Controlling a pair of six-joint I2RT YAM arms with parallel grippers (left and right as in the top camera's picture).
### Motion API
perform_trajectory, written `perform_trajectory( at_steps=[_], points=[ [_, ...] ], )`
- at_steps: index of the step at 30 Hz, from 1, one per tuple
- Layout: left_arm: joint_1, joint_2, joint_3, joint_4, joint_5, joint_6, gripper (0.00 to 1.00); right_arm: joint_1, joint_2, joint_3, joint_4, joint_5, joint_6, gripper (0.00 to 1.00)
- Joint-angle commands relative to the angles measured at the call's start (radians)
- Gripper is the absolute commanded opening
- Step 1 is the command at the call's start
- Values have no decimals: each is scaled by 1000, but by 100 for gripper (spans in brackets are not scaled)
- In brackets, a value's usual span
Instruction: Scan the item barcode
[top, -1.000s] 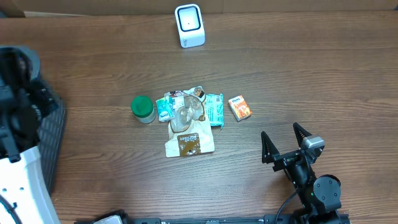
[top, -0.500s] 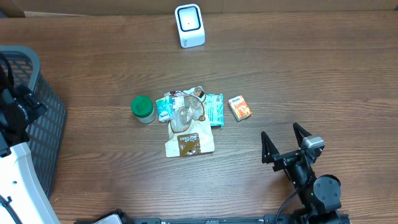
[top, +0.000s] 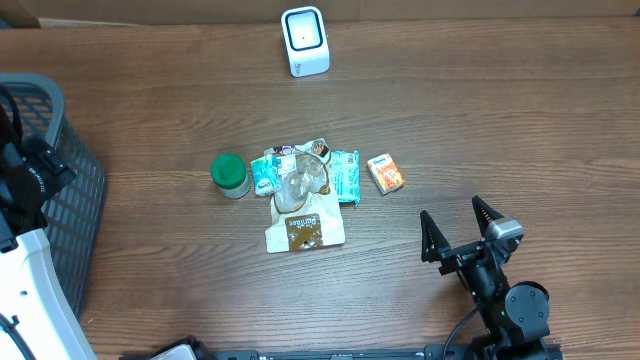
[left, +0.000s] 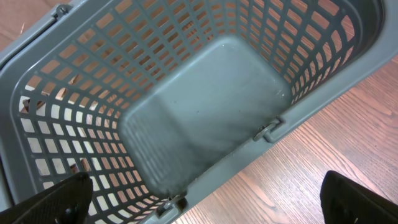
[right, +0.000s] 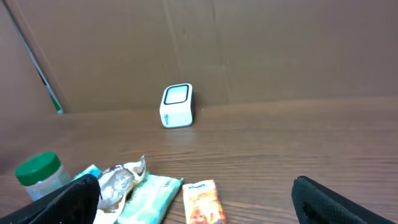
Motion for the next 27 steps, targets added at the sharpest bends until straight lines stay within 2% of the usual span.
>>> perform_trajectory(
  at_steps=[1,6,12,20,27],
  points=[
    [4,5,8,0,9,16,99,8,-7,-10,13,-72,78,100],
    [4,5,8,0,9,16,100,7,-6,2,-1,-227,96,100],
    [4,5,9,0,9,16,99,7,68,159,-111,-258,95,100],
    [4,5,8,0,9,16,100,8,325,474,-333,-299,92,100],
    [4,5,9,0,9,16,100,8,642,725,-557,-415,91,100]
  ],
)
